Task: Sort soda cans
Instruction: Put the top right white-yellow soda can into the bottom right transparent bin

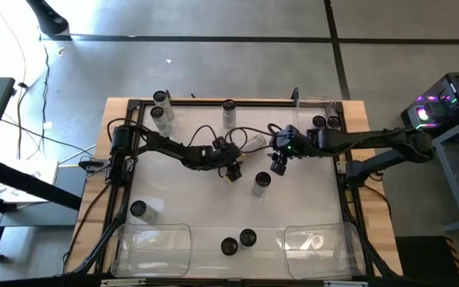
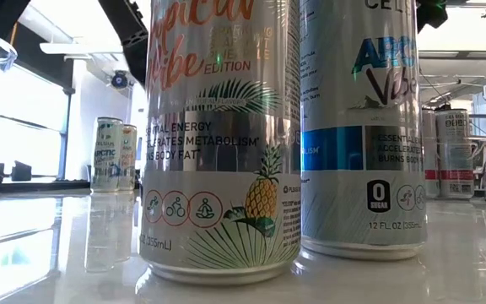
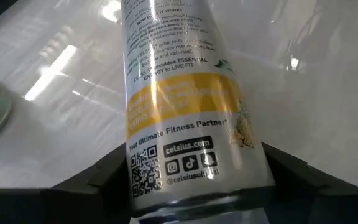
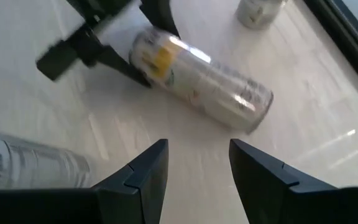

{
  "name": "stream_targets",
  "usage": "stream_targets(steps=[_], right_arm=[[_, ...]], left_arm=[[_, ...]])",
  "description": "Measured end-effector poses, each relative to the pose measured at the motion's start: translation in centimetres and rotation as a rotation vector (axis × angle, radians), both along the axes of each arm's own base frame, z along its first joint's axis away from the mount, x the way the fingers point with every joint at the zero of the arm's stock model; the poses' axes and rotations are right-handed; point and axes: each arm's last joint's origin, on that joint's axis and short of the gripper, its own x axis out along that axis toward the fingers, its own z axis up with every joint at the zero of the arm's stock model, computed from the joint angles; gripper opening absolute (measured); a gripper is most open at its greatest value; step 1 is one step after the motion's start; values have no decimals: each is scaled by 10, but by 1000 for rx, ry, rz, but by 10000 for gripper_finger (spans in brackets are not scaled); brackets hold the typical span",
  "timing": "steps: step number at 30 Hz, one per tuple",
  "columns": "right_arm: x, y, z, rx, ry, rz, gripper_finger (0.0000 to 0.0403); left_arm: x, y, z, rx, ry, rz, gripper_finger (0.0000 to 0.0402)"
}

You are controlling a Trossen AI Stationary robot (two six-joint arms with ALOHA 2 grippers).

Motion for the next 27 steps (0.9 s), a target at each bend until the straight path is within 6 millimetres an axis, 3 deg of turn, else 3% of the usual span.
stream_targets(steps=[3,7,13,16,20,27], right_arm=[[-11,1,-1,-3,-14,-29,165],[-29,4,-10,-2,-64,-44,165],[-31,3,-26,-18,-380,-42,165],[-24,0,-19,-9,-620,-1,169],[-14,-3,-2,14,-835,91,204],[14,-3,24,58,-958,263,312]], left_arm=[[-20,-3,5,-24,-73,20,253],[-62,-8,23,-52,-296,-9,253],[-121,-22,42,-9,-658,-190,253],[-132,-30,51,12,-770,-273,253],[-128,-39,58,39,-799,-332,253],[-113,-49,76,86,-847,-438,253]])
